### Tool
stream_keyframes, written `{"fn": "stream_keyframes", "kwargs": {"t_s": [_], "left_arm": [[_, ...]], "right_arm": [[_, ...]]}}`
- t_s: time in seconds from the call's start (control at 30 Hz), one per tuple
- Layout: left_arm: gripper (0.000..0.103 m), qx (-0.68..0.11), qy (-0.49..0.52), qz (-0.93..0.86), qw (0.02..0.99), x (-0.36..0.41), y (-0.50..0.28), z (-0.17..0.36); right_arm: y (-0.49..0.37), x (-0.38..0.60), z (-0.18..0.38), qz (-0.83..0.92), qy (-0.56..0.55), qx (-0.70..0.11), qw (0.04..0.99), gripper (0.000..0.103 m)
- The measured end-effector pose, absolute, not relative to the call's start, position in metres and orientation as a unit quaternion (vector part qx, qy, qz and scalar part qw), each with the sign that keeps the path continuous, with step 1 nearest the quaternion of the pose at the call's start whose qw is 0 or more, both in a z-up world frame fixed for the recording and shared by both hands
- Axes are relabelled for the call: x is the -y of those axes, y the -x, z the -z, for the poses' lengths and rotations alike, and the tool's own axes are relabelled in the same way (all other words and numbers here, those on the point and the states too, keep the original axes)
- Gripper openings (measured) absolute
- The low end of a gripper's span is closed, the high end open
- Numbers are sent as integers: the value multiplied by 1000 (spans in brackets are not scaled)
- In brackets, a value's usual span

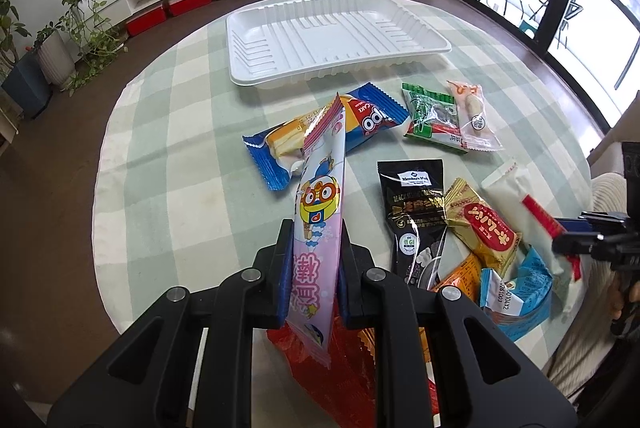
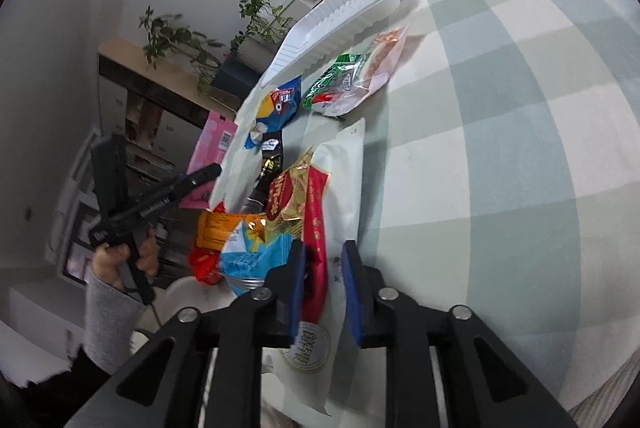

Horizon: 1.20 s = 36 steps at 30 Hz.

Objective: Organize snacks
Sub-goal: 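Lift the pink packet with the left tool while the right tool carries the white-red packet to the tray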

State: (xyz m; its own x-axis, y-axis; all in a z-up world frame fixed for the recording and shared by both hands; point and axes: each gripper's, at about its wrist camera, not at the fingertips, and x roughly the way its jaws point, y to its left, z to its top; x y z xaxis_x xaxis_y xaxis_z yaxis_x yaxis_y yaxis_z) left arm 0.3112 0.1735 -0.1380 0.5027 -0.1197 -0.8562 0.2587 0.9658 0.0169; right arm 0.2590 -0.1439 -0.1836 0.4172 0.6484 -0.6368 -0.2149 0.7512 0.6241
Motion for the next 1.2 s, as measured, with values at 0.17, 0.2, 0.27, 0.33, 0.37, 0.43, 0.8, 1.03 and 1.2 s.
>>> {"fn": "stream_keyframes", "kwargs": {"t_s": [0.17,0.2,0.27,0.33,0.37,0.43,0.8,1.03,1.2], "left_arm": [[16,-483,-71,109,866,-172,-308,135],[16,-482,-71,109,866,-172,-308,135],[16,-482,-71,109,867,-173,-308,135],[16,-481,-70,107,867,-174,-307,135],[16,-480,-69,106,868,-175,-307,135],[16,-479,-70,103,869,-175,-306,134],[17,-478,-68,100,870,-177,-304,136],[17,-478,-60,102,870,-179,-302,137],[17,-476,-52,108,871,-179,-300,133]], "right_arm": [[-254,116,175,-246,-130,-473,836,49],[-253,110,173,-241,-105,-471,842,49],[-252,102,171,-229,-66,-468,851,50],[-249,92,172,-223,-30,-466,856,50],[-249,88,172,-223,-16,-467,856,50],[-249,80,174,-220,12,-470,855,50],[-250,79,177,-237,5,-457,857,34],[-259,128,186,-272,-164,-475,821,32],[-261,164,192,-295,-287,-478,776,32]]}}
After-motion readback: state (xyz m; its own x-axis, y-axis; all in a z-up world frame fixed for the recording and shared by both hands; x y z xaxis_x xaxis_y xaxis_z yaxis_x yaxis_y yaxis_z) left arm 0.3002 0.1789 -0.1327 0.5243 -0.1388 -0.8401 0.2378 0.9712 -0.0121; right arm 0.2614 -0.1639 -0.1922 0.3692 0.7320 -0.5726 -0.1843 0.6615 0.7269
